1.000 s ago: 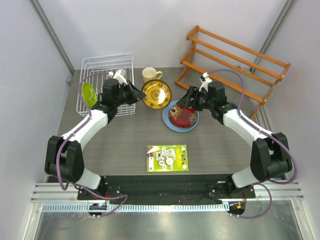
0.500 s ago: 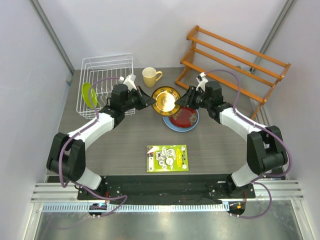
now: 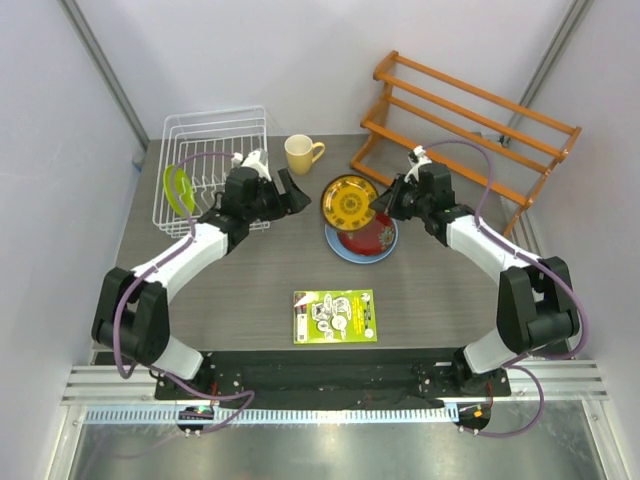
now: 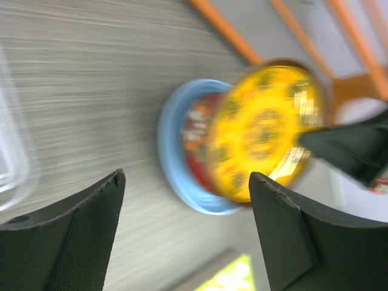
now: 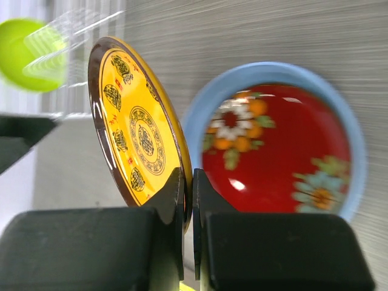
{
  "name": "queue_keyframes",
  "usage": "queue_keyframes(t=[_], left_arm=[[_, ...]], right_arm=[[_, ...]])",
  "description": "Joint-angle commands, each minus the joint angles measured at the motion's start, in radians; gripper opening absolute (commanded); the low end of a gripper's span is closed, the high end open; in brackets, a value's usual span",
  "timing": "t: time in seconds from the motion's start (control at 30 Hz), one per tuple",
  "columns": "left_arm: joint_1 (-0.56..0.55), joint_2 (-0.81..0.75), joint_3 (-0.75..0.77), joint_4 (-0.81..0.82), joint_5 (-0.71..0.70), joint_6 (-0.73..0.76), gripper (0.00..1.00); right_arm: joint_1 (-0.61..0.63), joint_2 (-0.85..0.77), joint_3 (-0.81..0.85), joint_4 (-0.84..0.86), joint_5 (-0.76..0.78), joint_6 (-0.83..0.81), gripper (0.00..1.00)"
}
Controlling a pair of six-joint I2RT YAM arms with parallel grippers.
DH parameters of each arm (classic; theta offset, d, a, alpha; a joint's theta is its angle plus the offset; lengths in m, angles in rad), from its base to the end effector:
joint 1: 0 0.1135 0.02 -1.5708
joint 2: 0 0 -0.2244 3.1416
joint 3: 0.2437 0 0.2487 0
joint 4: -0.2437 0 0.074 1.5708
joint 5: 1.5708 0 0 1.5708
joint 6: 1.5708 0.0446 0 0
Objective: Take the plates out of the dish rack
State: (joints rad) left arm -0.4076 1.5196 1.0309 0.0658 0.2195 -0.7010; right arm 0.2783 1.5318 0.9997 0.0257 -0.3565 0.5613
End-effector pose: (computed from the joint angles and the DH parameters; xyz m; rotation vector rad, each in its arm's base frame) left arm 0.3239 -0.1504 0.2290 -0.1590 2.1007 -0.9120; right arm 0.3332 0.1114 0.2108 0.0775 2.1623 0.8704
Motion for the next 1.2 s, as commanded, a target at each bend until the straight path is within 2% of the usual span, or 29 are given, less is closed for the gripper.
queue_keyframes(t=[0.0, 0.13, 0.27, 0.4, 0.57, 0.73, 0.83, 0.97, 1.03, 1.1, 1.17], left_arm=[[0.003, -0.117, 0.038, -0.172, -0.27, 0.178, 0.84], [0.003, -0.193, 0.026, -0.21, -0.432, 0.247, 0.87], [0.003, -0.269, 0.003, -0.21, -0.558, 0.29, 0.96], [0.004, -0.314, -0.011, -0.205, -0.667, 0.333, 1.0], [0.024, -0.317, -0.012, -0.224, -0.723, 0.362, 0.99], [0.036, -0.322, -0.018, -0.23, -0.721, 0.353, 0.99], [0.039, -0.322, -0.02, -0.23, -0.717, 0.35, 0.99], [0.046, -0.314, -0.017, -0.233, -0.72, 0.35, 1.0], [0.053, -0.311, -0.014, -0.233, -0.721, 0.35, 0.99], [0.064, -0.308, -0.009, -0.233, -0.721, 0.35, 0.99], [0.073, -0.302, -0.009, -0.233, -0.721, 0.347, 0.99]], right_arm=[[-0.053, -0.045, 0.014, -0.114, 0.137, -0.078, 0.01], [-0.093, -0.029, -0.012, -0.141, 0.148, -0.092, 0.01], [-0.111, -0.01, -0.039, -0.145, 0.126, -0.1, 0.01], [-0.113, 0.02, -0.044, -0.145, 0.096, -0.097, 0.01], [-0.111, 0.079, -0.038, -0.133, 0.036, -0.092, 0.02], [-0.114, 0.122, -0.026, -0.119, -0.007, -0.092, 0.08], [-0.113, 0.151, -0.01, -0.116, -0.039, -0.093, 0.19], [-0.114, 0.165, -0.004, -0.121, -0.055, -0.1, 0.39], [-0.113, 0.157, -0.003, -0.125, -0.041, -0.106, 0.46], [-0.113, 0.149, 0.0, -0.15, -0.007, -0.123, 0.56], [-0.113, 0.134, 0.01, -0.185, 0.022, -0.145, 0.59]])
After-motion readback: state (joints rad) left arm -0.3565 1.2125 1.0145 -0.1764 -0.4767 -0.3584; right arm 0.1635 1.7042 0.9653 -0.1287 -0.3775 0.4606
